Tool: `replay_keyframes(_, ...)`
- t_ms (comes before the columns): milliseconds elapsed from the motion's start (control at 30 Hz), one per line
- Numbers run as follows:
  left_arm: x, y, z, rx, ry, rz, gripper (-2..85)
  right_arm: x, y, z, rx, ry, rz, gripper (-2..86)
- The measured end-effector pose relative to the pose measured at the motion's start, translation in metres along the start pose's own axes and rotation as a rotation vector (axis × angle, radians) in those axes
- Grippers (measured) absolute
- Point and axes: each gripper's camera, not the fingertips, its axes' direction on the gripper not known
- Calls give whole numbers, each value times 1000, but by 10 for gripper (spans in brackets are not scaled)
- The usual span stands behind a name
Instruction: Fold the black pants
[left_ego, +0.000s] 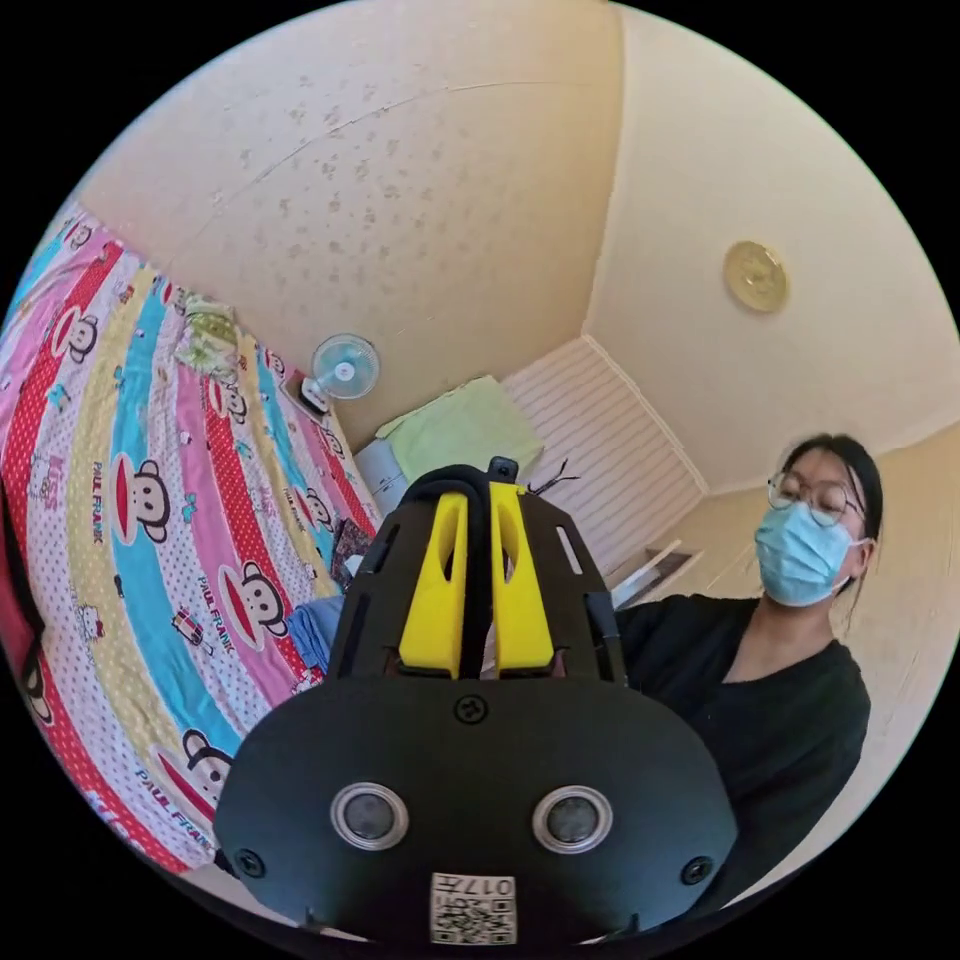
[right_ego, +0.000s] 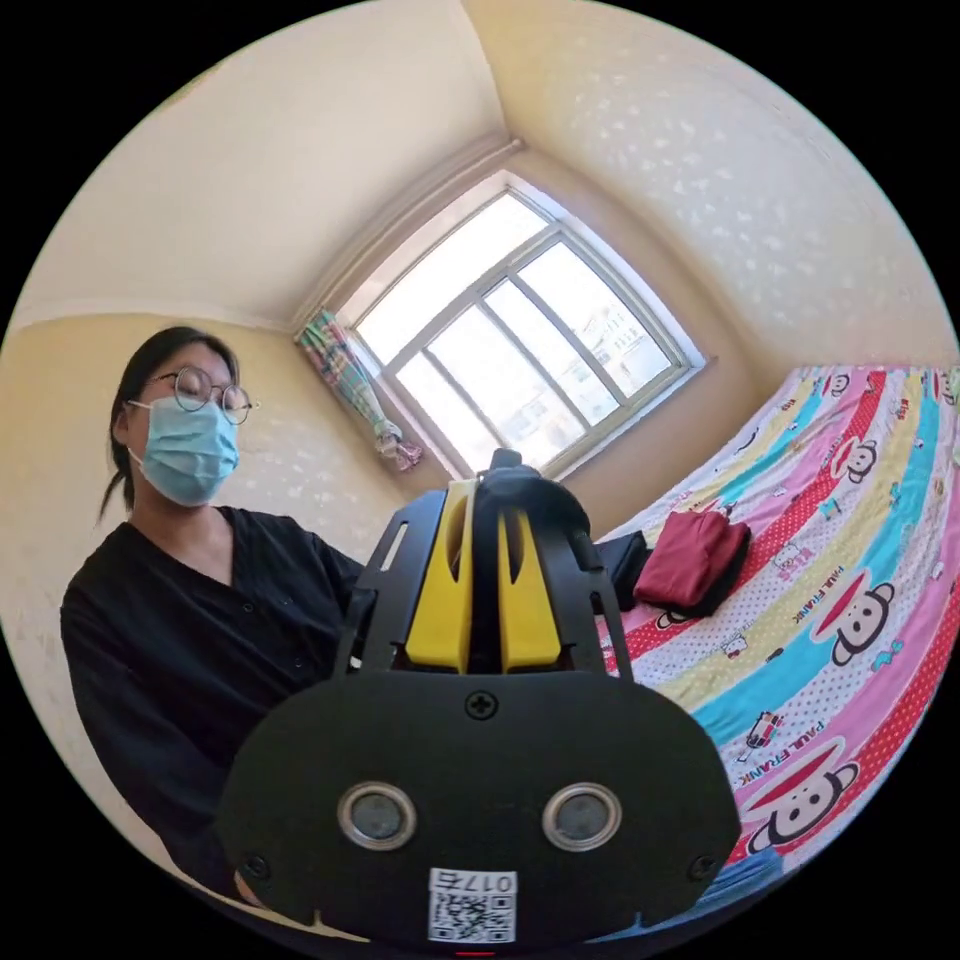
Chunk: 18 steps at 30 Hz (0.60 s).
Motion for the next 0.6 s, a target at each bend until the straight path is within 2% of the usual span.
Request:
replay_keyframes(100,-62,-2,7,78,-35,-167,41,62,-6,13,-39,94,162,-1)
replay_keyframes(167,-87,1,9,92,-43,-156,42,80,-4,32,-65,151,147,0)
replay_keyframes(300,-157,53,25,2,-210,-250,47,121,39,59,-162,304,216,4)
replay_keyframes(433,-234,151,53,-131,-299,-447,57,193,164,75,-257,342,509,25)
replay_keyframes(500,-279,226,62,-183,-312,-669,89,217,227,77,-315,325,698,58)
replay_keyframes(567,-293,271,54,-136,-348,-815,103,232,295,76,-410,314,901,106)
replay_keyframes(600,-295,291,43,-67,-349,-872,99,232,305,74,-431,320,933,109)
